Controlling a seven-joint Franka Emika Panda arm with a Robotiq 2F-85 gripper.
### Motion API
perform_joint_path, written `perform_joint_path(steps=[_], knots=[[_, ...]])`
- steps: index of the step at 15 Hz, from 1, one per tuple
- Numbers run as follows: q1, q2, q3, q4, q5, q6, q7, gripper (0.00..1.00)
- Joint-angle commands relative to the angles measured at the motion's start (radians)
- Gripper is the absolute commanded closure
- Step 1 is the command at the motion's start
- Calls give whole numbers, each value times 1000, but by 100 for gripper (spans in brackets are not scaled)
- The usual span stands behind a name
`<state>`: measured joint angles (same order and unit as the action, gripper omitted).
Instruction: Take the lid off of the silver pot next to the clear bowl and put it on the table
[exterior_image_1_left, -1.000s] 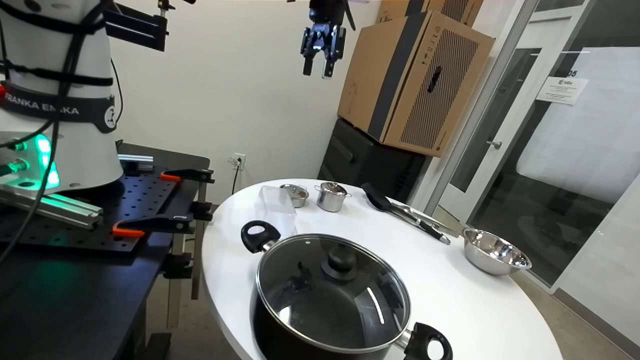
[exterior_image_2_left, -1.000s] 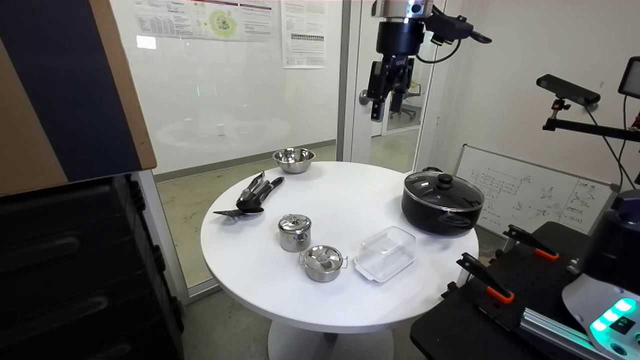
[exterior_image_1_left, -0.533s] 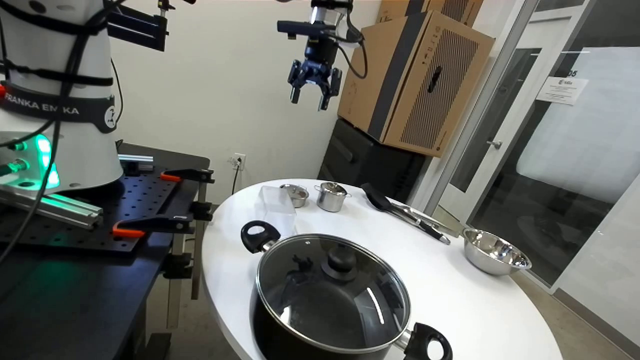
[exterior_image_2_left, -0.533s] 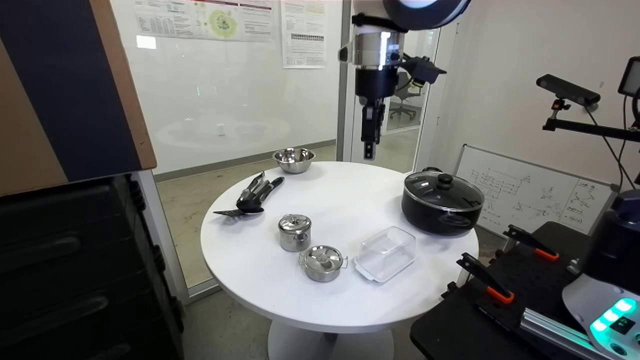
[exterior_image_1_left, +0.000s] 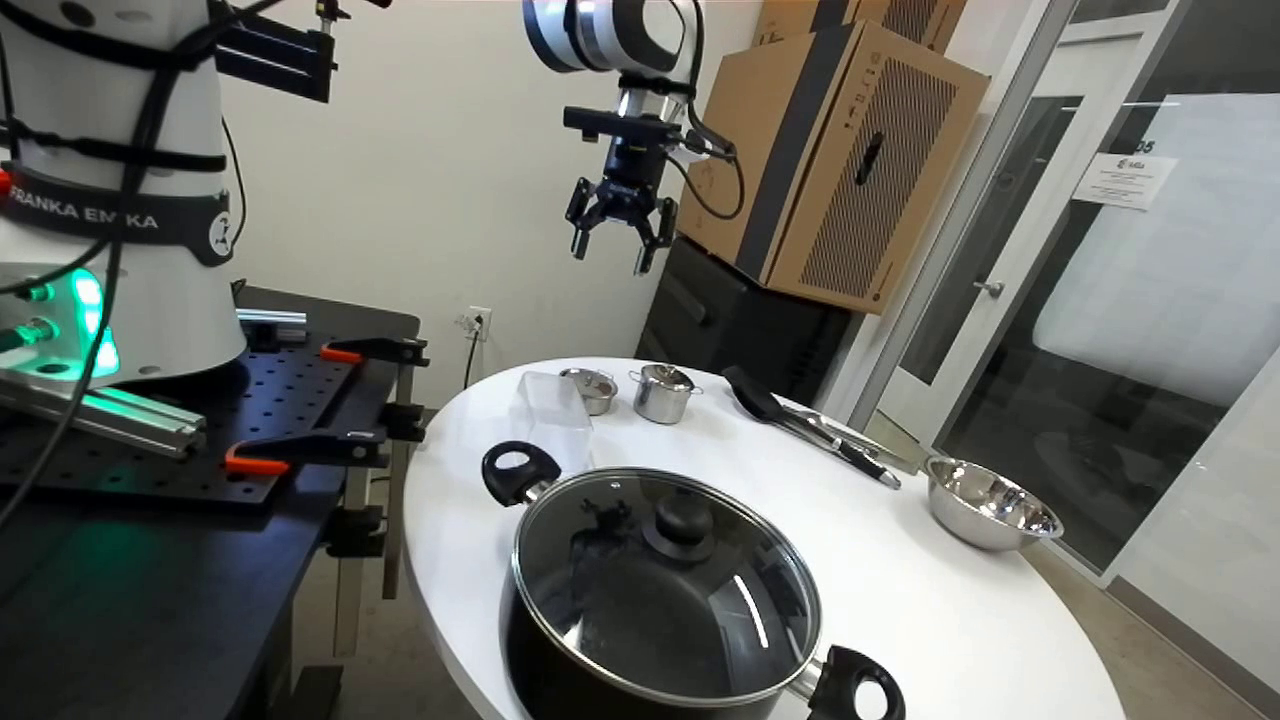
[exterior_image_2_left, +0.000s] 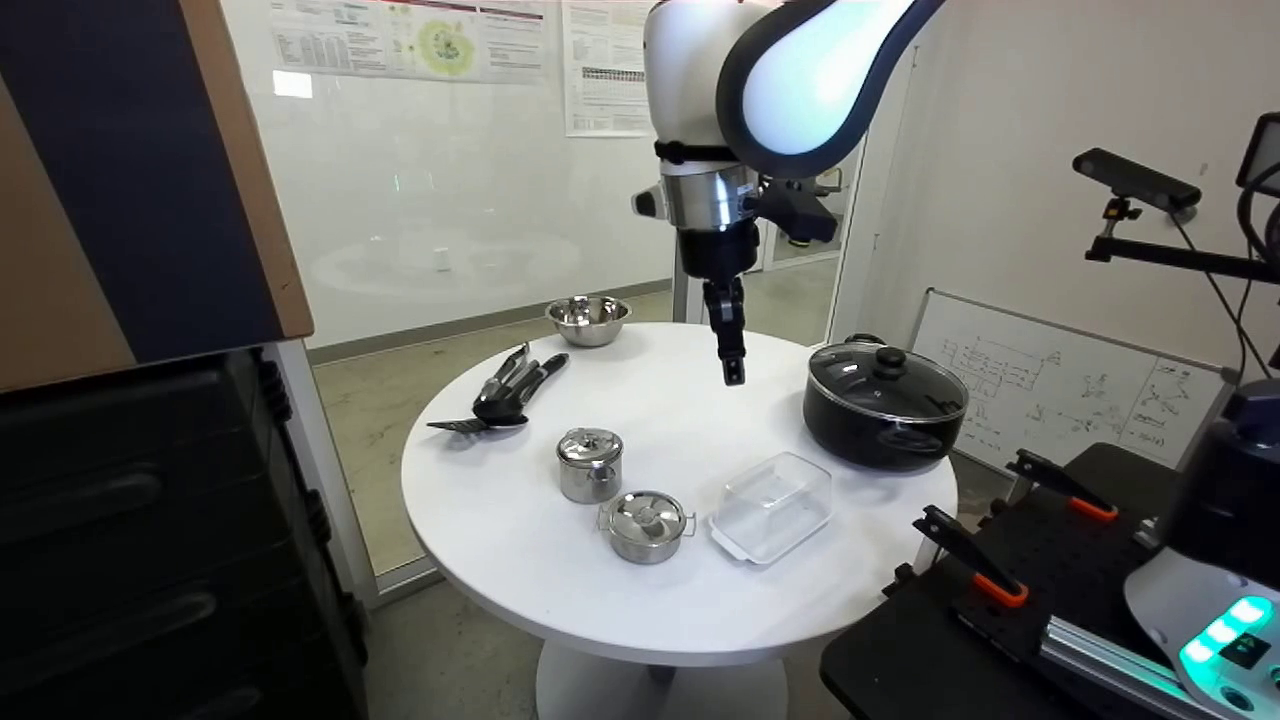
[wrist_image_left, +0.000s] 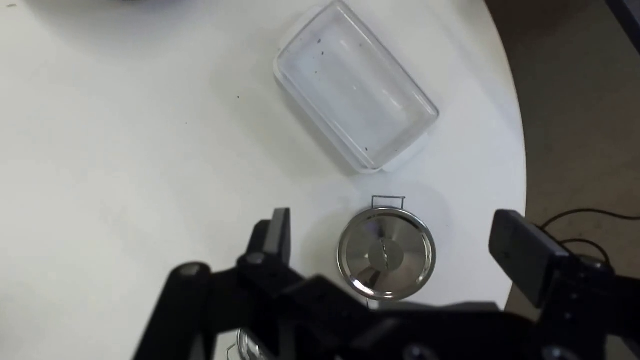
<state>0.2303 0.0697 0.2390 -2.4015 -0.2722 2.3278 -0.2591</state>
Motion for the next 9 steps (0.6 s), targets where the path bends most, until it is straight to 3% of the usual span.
perform_joint_path(steps=[1,4,9], knots=[[1,2,-1,5,-1,-2,-1,0],[1,2,-1,8,-2,-2,-1,0],[17,146,19,29,-14,83,-76,0]])
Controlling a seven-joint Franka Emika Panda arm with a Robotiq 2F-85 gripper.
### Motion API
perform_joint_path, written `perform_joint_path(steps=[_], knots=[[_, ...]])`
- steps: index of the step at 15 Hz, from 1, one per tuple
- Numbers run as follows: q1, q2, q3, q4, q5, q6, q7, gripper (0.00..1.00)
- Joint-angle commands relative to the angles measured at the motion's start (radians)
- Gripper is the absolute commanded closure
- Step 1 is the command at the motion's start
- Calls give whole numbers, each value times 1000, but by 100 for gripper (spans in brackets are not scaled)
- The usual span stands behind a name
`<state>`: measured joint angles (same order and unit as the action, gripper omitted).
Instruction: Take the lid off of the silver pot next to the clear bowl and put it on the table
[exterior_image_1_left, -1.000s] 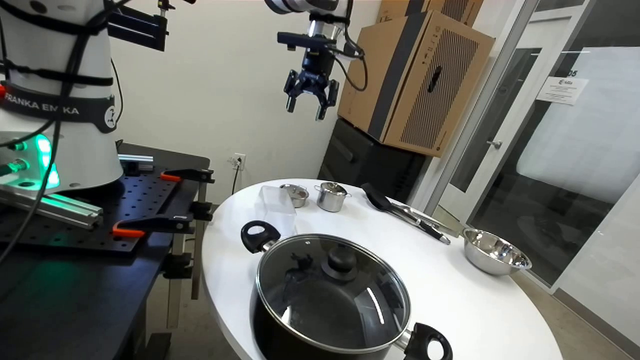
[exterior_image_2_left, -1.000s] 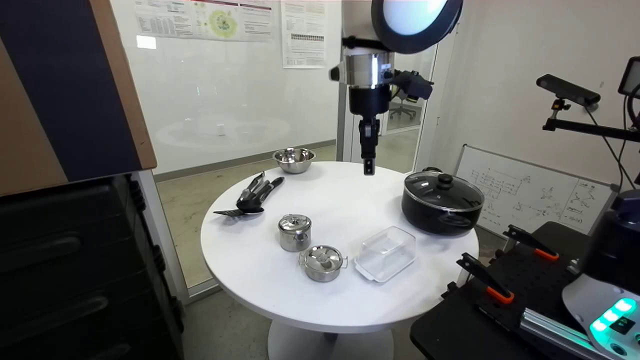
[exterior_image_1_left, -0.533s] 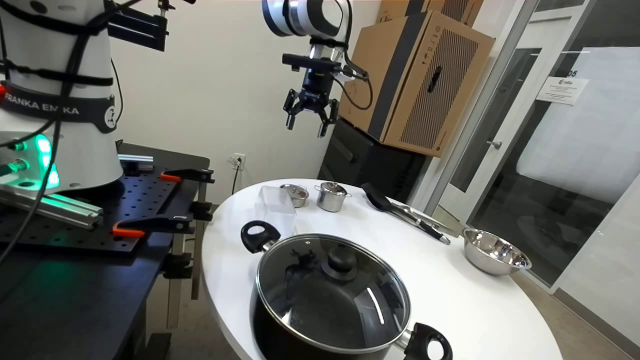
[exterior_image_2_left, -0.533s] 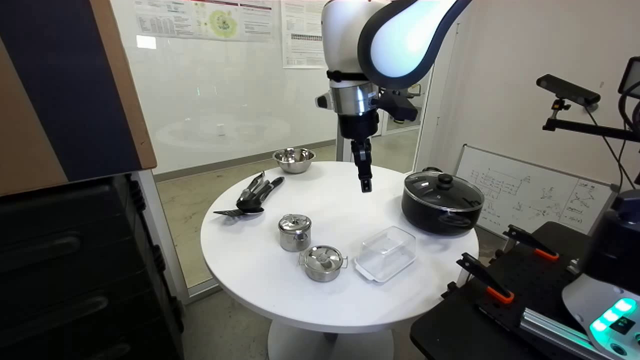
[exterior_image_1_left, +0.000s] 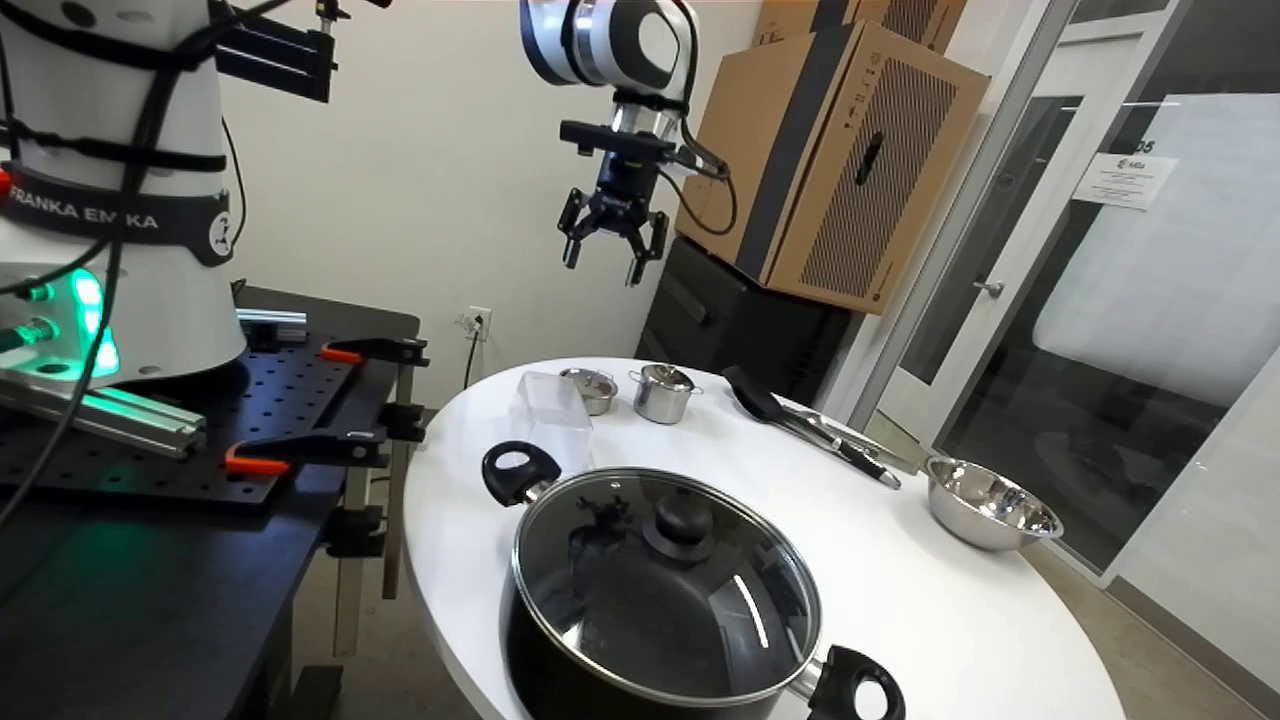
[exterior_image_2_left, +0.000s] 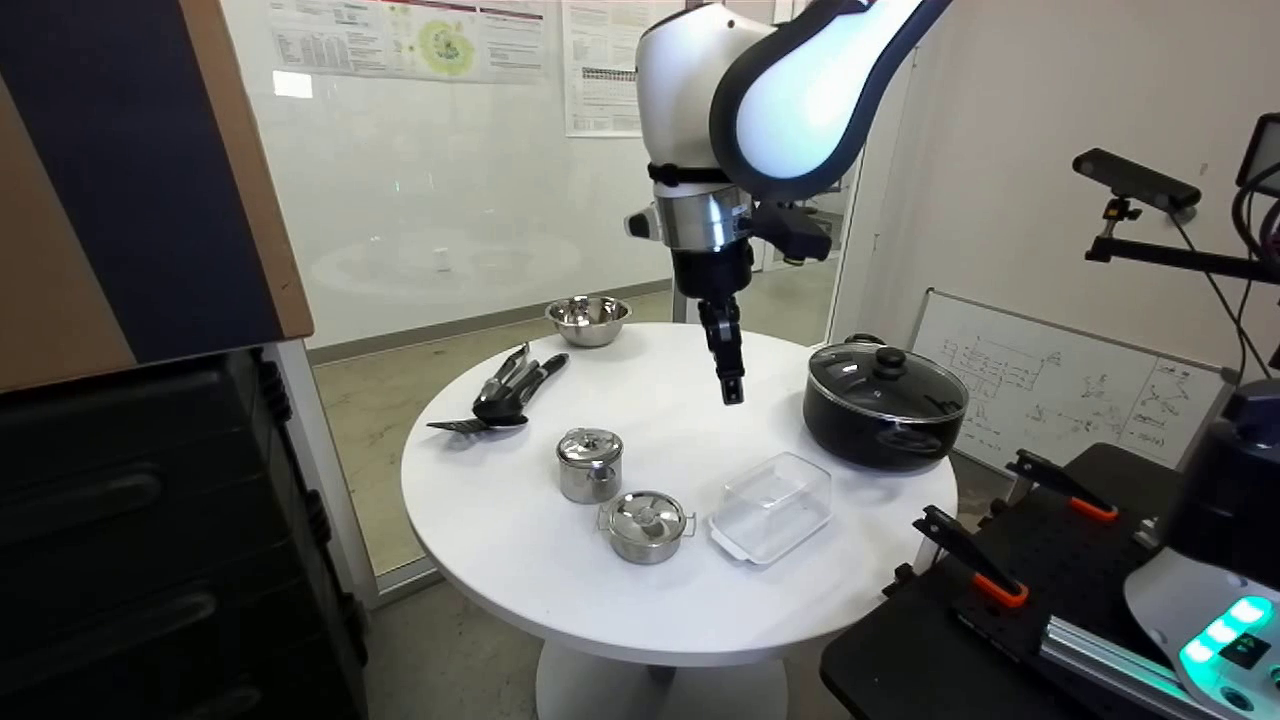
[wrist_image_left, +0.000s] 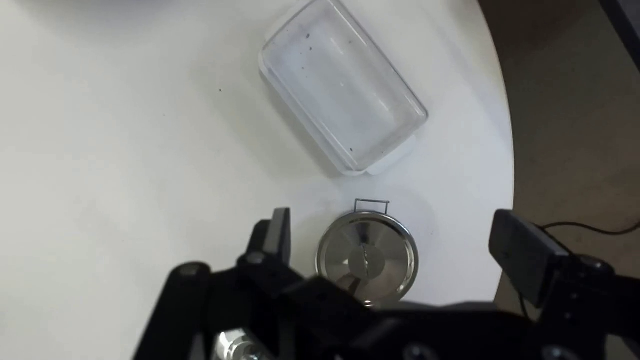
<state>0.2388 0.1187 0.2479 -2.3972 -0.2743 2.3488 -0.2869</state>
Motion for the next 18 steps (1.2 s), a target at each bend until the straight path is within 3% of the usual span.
perform_joint_path(steps=[1,5,11,18], knots=[[10,130,13,30,-16,90,-69,0],[31,262,0,65,-115,206,-86,0],[48,415,-18,173,-192,226,-109,0],[40,409,-11,175,-163,218,-99,0]])
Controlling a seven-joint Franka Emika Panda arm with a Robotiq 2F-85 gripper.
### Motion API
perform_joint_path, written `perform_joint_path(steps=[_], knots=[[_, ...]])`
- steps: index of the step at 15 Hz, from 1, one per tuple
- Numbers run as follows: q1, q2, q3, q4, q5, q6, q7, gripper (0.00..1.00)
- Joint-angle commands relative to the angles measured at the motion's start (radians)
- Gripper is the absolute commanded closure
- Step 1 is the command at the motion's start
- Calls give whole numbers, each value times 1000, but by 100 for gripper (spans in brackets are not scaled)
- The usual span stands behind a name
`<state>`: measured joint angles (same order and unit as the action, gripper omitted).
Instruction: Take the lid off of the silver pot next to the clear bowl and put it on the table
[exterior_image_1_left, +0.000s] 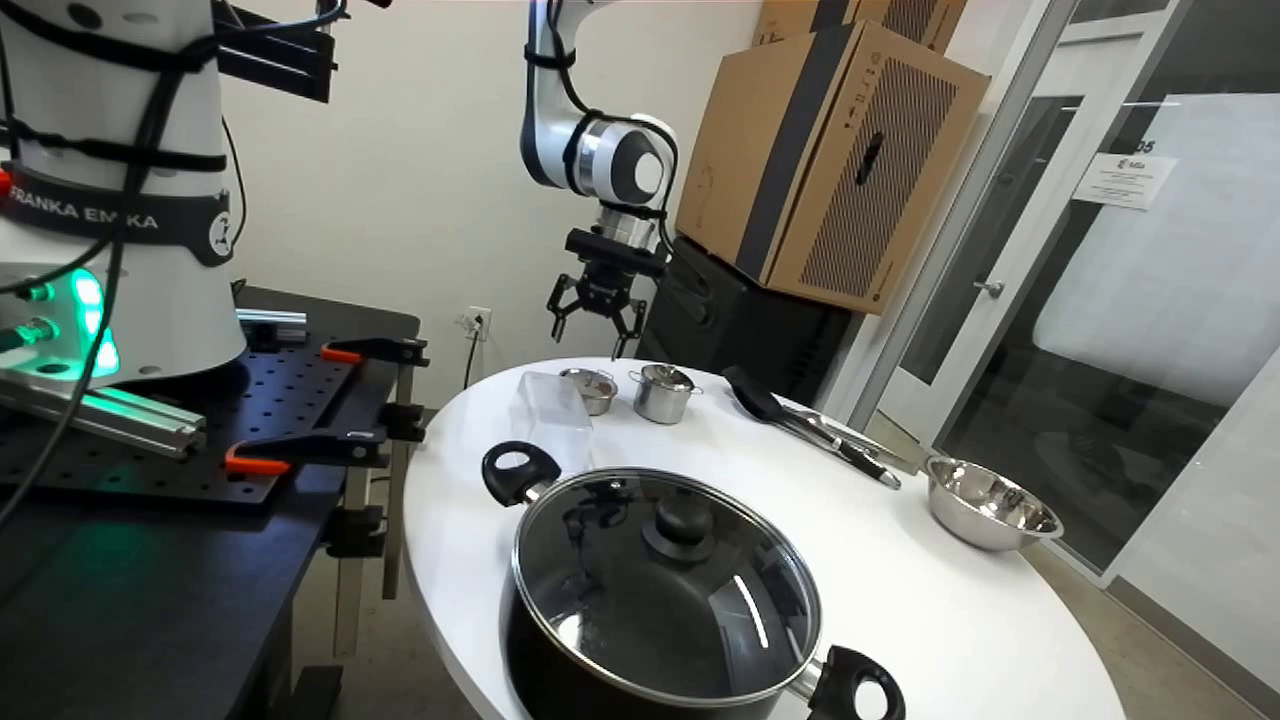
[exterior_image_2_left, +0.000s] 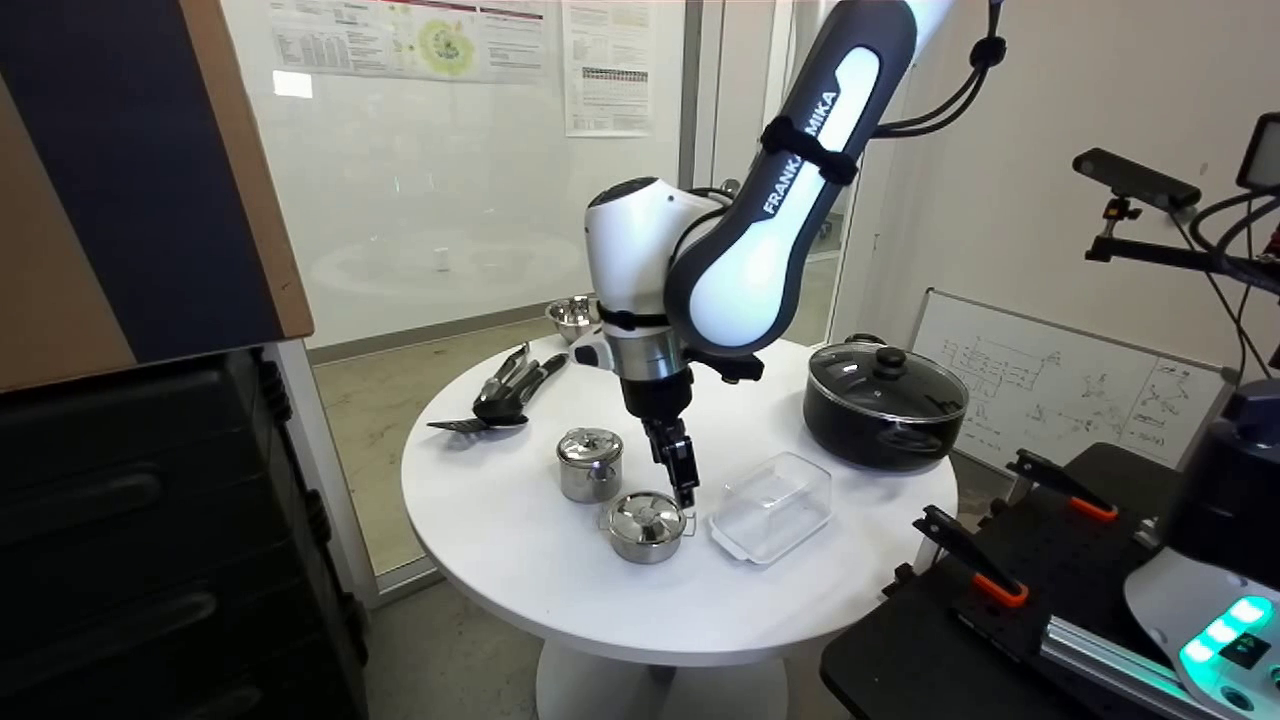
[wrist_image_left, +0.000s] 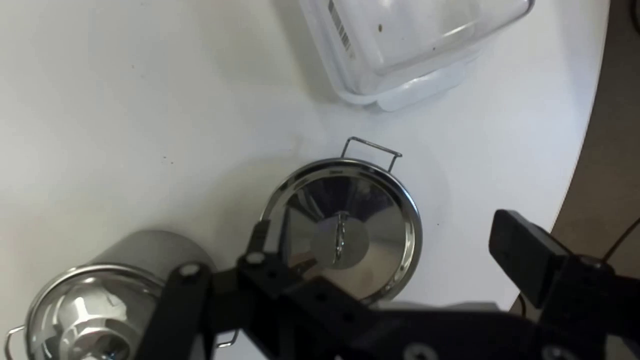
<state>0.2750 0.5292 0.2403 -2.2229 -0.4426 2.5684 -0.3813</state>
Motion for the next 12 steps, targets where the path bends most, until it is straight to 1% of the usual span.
perform_joint_path(steps=[1,6,12], knots=[[10,11,-13,8,-4,10,8,0],[6,58,-16,35,5,14,8,0],[16,101,-24,73,-4,62,15,0]])
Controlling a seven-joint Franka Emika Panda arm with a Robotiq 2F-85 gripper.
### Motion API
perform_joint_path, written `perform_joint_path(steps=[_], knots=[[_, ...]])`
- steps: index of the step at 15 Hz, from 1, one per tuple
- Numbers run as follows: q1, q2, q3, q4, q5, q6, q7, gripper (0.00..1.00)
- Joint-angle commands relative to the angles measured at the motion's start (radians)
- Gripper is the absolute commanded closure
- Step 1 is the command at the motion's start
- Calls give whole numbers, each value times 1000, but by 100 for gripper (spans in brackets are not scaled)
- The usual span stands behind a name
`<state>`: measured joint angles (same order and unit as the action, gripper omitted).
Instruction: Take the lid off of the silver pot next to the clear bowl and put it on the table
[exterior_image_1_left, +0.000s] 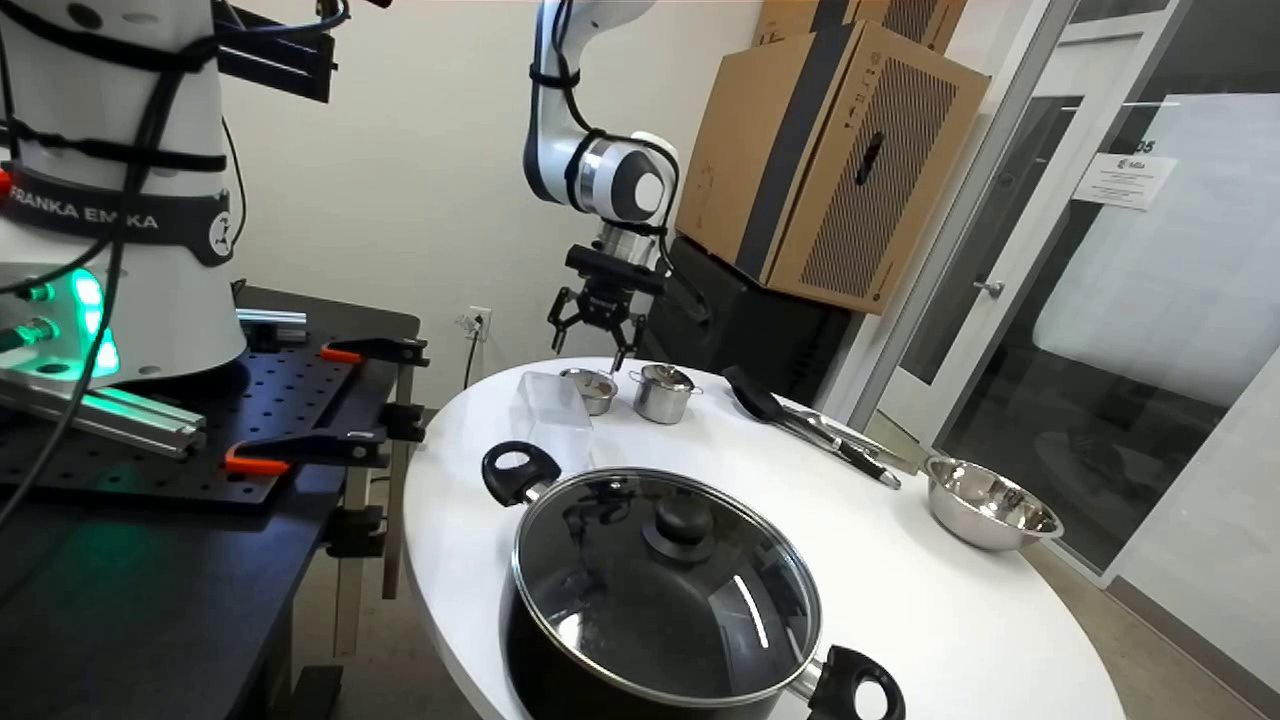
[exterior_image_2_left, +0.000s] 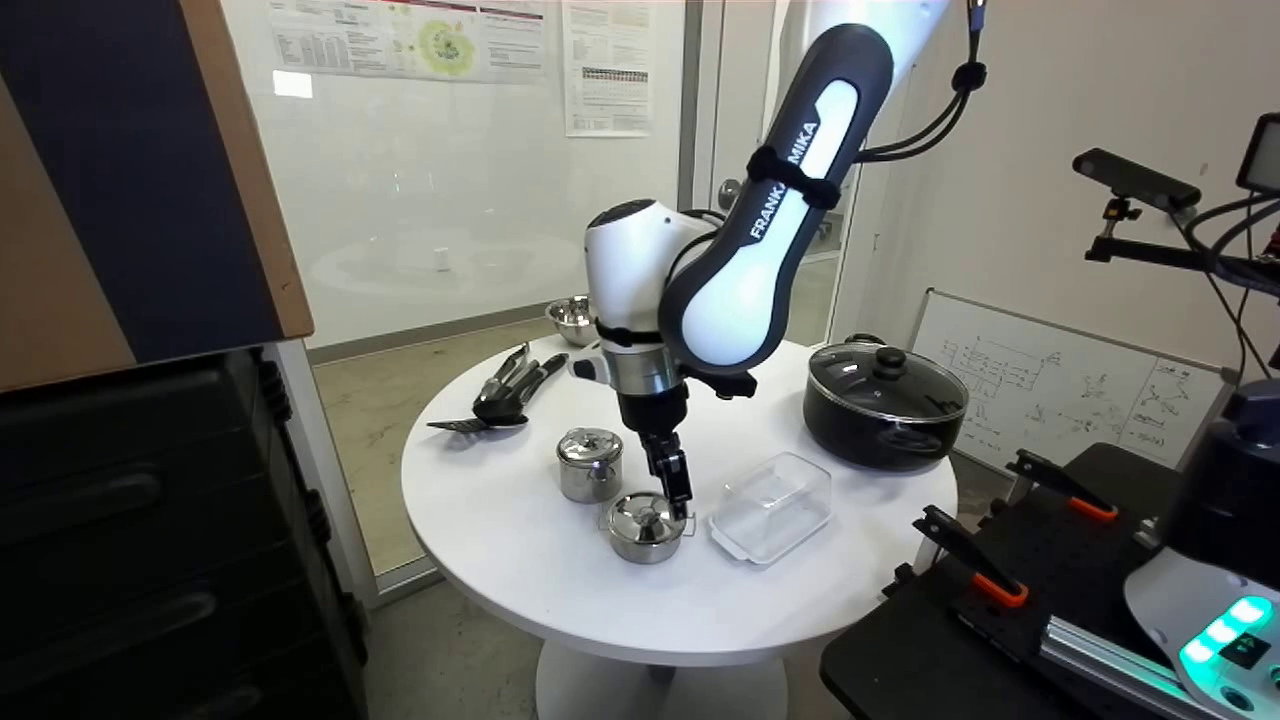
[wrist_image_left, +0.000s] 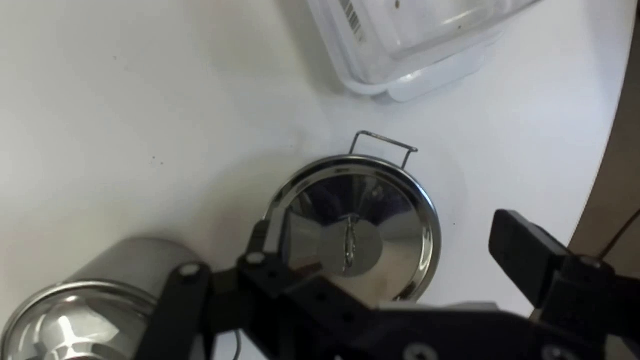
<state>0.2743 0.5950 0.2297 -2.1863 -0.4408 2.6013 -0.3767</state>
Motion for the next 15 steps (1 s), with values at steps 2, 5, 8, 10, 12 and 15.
perform_joint_path(steps=[2,5,8,10,12,15], knots=[[24,53,-17,54,-13,33,6,0],[36,78,-29,80,-20,36,14,0],[49,101,-45,106,-25,47,24,0],[49,112,-50,119,-20,53,24,6],[51,120,-52,129,-19,53,22,19],[52,127,-53,138,-17,53,23,24]])
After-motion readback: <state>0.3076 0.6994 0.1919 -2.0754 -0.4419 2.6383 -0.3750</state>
